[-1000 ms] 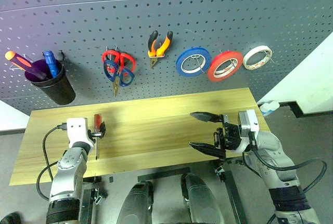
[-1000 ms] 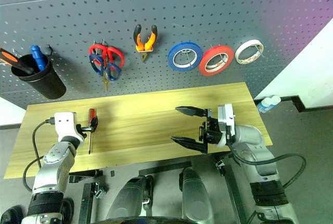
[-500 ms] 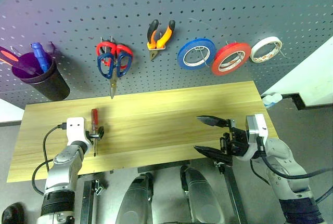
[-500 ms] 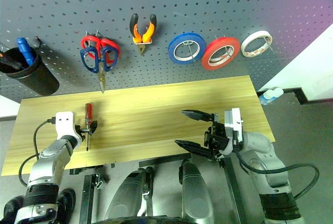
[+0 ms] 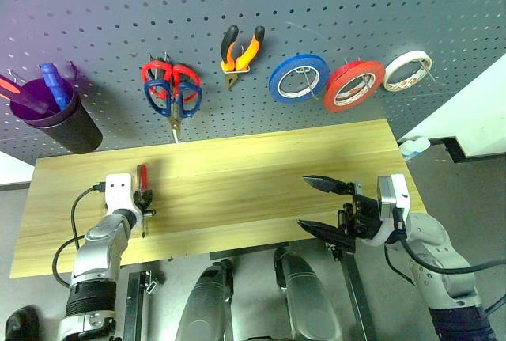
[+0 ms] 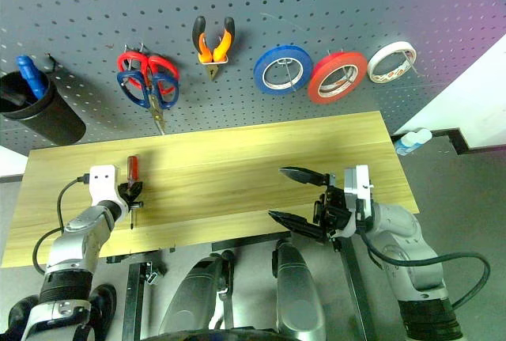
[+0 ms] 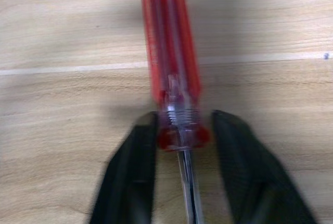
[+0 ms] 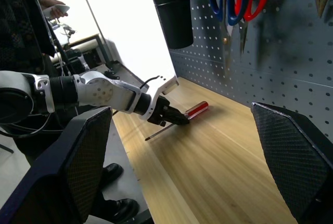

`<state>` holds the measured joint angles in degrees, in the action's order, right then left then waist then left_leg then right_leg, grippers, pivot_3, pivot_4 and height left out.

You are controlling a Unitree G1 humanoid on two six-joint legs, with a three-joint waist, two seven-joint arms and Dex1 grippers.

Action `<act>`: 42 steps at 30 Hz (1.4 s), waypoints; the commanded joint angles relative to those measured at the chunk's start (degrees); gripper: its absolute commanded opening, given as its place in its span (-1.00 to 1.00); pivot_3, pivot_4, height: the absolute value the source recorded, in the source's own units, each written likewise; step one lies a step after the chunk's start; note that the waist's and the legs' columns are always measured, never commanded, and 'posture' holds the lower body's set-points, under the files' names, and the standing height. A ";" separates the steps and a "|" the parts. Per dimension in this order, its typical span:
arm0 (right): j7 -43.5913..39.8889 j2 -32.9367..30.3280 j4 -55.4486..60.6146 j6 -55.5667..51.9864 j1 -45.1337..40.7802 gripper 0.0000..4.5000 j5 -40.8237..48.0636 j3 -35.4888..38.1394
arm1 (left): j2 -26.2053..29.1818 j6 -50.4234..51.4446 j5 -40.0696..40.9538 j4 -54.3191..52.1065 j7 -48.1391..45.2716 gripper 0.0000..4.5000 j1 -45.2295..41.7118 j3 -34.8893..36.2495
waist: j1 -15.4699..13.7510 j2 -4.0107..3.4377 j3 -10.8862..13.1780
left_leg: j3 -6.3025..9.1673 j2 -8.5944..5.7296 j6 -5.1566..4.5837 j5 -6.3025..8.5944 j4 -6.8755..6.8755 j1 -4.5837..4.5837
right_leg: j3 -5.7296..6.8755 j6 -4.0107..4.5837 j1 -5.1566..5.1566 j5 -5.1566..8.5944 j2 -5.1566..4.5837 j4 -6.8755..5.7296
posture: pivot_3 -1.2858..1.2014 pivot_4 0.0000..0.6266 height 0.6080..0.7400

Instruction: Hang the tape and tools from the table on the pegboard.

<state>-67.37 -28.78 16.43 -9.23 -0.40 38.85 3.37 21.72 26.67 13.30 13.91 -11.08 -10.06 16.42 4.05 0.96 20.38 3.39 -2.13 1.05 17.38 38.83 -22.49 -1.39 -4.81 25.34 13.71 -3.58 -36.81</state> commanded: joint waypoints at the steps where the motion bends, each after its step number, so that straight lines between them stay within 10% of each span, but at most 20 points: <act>1: -0.27 -0.10 1.40 1.09 -0.36 1.00 0.33 0.55 | -0.62 2.51 1.53 -0.21 0.28 -0.64 1.32 1.73 | 0.00 -0.01 0.00 | 0.00 0.00 0.00 0.00 0.00 0.00 | 0.00 0.00 0.00 0.00 0.00 0.01 | -0.08 0.27 0.96; 20: -1.89 3.33 -6.68 6.60 -5.14 1.00 -2.00 -0.48 | -2.64 -7.72 -3.30 -26.57 -2.19 -0.64 16.67 -4.31 | -0.21 0.11 -0.15 | 0.02 -0.02 0.10 -0.05 -0.77 -0.08 | 0.10 -0.02 0.05 -0.03 0.00 0.75 | -0.06 -0.11 0.96; 42: -9.02 6.76 -17.16 13.04 -13.57 1.00 -2.30 -0.65 | -0.28 -48.88 -12.13 -23.36 -1.97 -0.64 20.69 -1.21 | -0.25 0.23 -6.38 | -0.02 -0.05 0.19 -0.11 -0.68 0.12 | 0.15 0.04 -0.13 -0.08 0.06 0.60 | -0.06 -0.57 0.96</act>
<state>-76.28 -22.54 -0.98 3.28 -13.33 35.14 1.87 20.98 -19.39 1.22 -8.45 -14.14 11.09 13.06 3.81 1.18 14.00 3.37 -2.17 1.24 17.27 38.16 -22.36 -1.24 -4.77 25.21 13.63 -3.51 -36.22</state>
